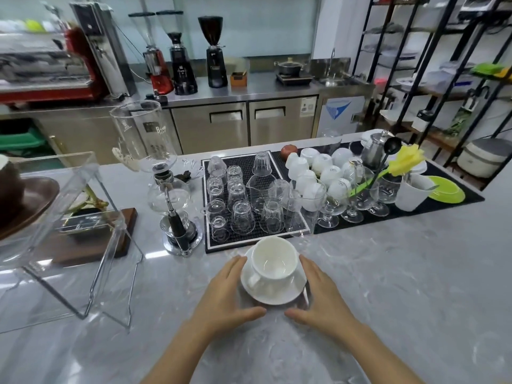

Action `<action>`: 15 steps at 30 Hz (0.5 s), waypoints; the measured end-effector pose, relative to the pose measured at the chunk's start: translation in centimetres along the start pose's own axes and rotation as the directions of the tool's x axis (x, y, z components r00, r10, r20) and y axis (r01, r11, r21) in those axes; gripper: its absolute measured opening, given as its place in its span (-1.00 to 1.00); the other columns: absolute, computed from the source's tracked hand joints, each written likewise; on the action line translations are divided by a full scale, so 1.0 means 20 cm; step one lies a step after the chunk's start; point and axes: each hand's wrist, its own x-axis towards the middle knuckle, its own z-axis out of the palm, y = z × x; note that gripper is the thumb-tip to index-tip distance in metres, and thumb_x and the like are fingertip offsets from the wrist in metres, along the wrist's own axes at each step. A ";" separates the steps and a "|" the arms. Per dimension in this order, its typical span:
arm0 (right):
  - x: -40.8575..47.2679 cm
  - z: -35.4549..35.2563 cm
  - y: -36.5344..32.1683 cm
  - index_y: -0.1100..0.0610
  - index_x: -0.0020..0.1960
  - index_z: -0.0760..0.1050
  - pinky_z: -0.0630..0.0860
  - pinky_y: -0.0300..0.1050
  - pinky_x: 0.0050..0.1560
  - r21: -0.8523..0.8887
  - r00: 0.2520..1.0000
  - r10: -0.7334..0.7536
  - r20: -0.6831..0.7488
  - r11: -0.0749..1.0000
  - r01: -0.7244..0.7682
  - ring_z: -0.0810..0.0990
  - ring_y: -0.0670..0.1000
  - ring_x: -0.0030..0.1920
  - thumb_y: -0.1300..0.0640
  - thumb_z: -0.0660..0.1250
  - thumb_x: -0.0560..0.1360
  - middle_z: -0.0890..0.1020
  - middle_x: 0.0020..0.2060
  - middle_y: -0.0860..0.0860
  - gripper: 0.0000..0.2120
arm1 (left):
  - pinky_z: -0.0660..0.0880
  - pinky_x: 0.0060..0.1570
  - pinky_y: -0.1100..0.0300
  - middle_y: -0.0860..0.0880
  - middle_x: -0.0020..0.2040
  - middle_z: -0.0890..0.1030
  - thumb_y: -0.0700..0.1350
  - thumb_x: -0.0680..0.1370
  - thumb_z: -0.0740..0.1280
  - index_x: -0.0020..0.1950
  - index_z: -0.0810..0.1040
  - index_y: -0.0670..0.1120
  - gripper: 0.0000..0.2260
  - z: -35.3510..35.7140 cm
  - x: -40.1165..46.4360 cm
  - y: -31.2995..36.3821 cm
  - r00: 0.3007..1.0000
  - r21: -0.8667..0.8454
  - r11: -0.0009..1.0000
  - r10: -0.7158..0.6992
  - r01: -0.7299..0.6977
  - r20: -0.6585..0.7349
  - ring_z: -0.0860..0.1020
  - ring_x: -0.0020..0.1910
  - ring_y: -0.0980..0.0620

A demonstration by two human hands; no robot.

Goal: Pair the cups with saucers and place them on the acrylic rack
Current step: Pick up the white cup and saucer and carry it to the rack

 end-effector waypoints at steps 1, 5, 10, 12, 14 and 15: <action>0.01 0.01 0.01 0.06 0.61 -0.04 0.18 -0.02 0.53 -0.005 1.000 -0.008 0.001 1.000 0.008 0.17 -0.02 0.54 -0.36 0.40 0.20 0.15 0.56 -0.07 0.16 | 0.08 0.57 0.13 0.14 0.61 0.15 0.40 0.26 0.47 0.61 0.10 0.07 0.05 0.01 0.01 -0.01 1.000 -0.014 1.000 0.007 -0.007 0.005 0.06 0.60 0.13; 0.08 0.03 0.07 0.04 0.61 -0.04 0.10 0.04 0.55 0.015 0.999 -0.030 0.022 0.999 0.029 0.16 -0.03 0.53 -0.43 0.39 0.17 0.21 0.52 -0.08 0.20 | 0.14 0.48 0.35 0.56 0.41 0.09 0.32 0.21 0.56 0.44 0.04 0.41 -0.04 0.05 0.04 -0.01 0.997 -0.091 0.994 0.055 -0.059 -0.044 0.16 0.49 0.36; 0.12 0.03 0.10 0.07 0.61 -0.10 -0.23 -0.18 0.53 0.115 0.998 -0.048 0.029 0.992 0.044 -0.03 -0.12 0.56 -0.42 0.45 0.14 0.10 0.51 -0.20 0.28 | 0.25 0.19 0.63 0.52 0.35 0.38 0.18 0.20 0.66 0.46 0.25 0.39 -0.06 0.05 0.08 0.02 0.986 -0.219 0.968 0.094 -0.122 -0.134 0.37 0.32 0.50; 0.14 0.02 0.10 0.06 0.60 -0.05 -0.22 -0.33 0.45 0.142 0.998 -0.061 0.021 0.988 0.057 0.01 -0.21 0.49 -0.34 0.53 0.14 0.13 0.43 -0.24 0.25 | 0.28 0.17 0.62 0.49 0.34 0.42 0.11 0.17 0.68 0.45 0.29 0.37 -0.05 0.06 0.10 0.01 0.984 -0.245 0.959 0.106 -0.140 -0.145 0.40 0.31 0.47; 0.15 0.00 0.09 0.06 0.55 0.08 -0.07 -0.41 0.34 0.161 0.997 -0.073 -0.002 0.984 0.072 0.15 -0.19 0.41 -0.31 0.55 0.13 0.29 0.39 -0.13 0.17 | 0.31 0.19 0.59 0.48 0.35 0.41 0.07 0.14 0.69 0.46 0.29 0.36 -0.02 0.07 0.11 0.00 0.984 -0.264 0.954 0.105 -0.141 -0.145 0.39 0.32 0.46; 0.15 0.00 0.09 0.07 0.53 0.12 -0.01 -0.37 0.32 0.172 0.998 -0.068 -0.011 0.983 0.069 0.19 -0.14 0.39 -0.30 0.55 0.13 0.32 0.37 -0.08 0.14 | 0.33 0.20 0.56 0.47 0.36 0.40 0.08 0.14 0.69 0.46 0.28 0.36 -0.01 0.07 0.11 0.00 0.985 -0.271 0.953 0.097 -0.134 -0.144 0.38 0.33 0.45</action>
